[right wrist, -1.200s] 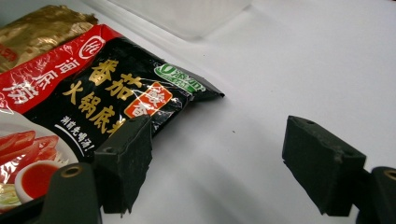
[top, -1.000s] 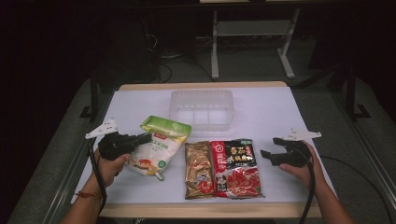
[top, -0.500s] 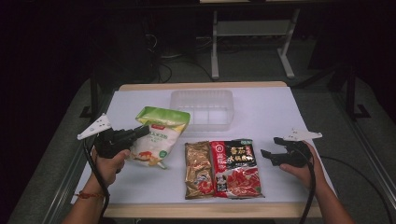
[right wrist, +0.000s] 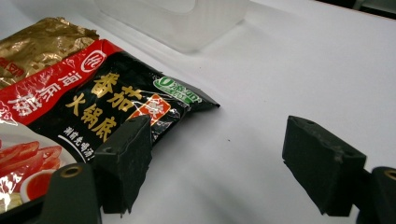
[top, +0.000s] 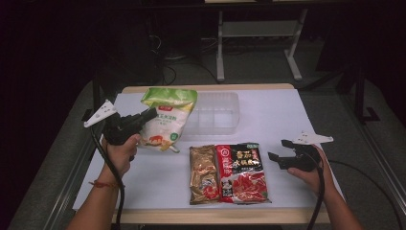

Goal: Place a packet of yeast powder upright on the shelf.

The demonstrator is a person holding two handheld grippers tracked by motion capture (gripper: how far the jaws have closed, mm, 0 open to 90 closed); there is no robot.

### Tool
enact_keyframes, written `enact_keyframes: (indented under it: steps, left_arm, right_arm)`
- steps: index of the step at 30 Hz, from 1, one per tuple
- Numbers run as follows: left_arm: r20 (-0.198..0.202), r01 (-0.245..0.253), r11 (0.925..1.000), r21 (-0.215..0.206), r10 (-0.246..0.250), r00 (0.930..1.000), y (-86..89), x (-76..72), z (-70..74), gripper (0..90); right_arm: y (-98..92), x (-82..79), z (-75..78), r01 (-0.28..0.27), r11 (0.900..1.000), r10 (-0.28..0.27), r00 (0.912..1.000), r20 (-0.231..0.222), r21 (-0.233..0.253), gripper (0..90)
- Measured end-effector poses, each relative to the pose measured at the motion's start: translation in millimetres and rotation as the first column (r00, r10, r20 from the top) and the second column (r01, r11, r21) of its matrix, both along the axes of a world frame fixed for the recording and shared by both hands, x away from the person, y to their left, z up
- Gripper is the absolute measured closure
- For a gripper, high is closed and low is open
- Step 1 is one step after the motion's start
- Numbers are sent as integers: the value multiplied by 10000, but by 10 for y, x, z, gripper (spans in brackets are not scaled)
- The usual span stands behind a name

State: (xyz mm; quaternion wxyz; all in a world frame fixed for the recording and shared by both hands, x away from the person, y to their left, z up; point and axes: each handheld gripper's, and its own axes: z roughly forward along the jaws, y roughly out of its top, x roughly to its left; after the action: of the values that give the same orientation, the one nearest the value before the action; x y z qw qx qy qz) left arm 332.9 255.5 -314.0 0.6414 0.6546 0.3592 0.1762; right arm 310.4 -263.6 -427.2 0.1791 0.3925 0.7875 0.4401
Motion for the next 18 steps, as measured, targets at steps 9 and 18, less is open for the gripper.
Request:
enact_keyframes:
  steps: [9,18]
  left_arm:
    - [9,-1306,9910,306,1306,9914,-181,289,48,890]
    - [-110,-2137,9760,429,2144,9767,-431,718,111,889]
  right_arm:
    - [-1,-6,0,9,10000,-9,10000,24,-29,231]
    - [-7,-9,-11,22,9999,-22,10000,-29,-105,231]
